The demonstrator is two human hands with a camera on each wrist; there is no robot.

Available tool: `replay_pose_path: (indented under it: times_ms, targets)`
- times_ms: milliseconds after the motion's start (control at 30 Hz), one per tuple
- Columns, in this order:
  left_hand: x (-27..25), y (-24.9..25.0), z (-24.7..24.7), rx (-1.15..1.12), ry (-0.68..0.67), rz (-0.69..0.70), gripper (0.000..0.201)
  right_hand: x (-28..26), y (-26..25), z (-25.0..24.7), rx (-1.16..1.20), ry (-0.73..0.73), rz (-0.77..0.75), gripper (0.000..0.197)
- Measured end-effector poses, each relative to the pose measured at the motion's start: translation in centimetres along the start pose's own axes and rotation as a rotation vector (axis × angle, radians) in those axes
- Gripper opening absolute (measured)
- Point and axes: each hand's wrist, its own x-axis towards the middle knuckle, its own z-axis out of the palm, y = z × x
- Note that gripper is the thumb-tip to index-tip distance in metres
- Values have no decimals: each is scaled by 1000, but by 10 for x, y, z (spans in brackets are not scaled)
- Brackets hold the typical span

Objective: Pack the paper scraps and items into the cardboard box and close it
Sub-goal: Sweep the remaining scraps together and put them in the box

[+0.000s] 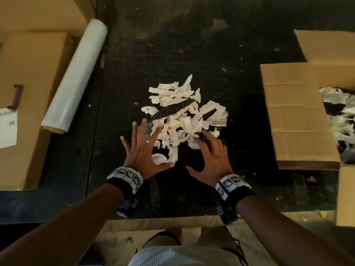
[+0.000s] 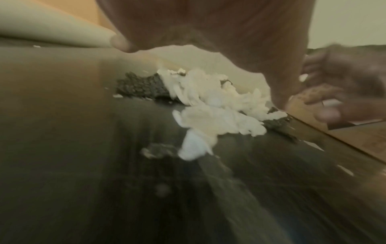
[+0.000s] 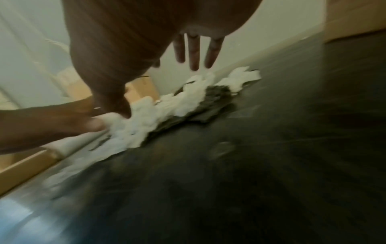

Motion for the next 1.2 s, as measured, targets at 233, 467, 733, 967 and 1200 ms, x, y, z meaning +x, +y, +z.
replay_pose_path:
  times_ms: [233, 467, 733, 967, 1200]
  targets:
    - [25, -3, -12, 75, -171, 22, 154, 62, 28, -18, -44, -180, 68, 153]
    - [74, 24, -1, 30, -191, -12, 150, 175, 10, -33, -169, -275, -197, 159]
    - [79, 17, 19, -82, -122, -71, 146, 233, 6, 9, -262, -354, -376, 123]
    - [78, 13, 21, -122, -65, -61, 138, 238, 7, 24, -55, -273, -319, 77]
    - [76, 11, 18, -135, -55, -53, 133, 251, -8, -13, 0, -249, -227, 51]
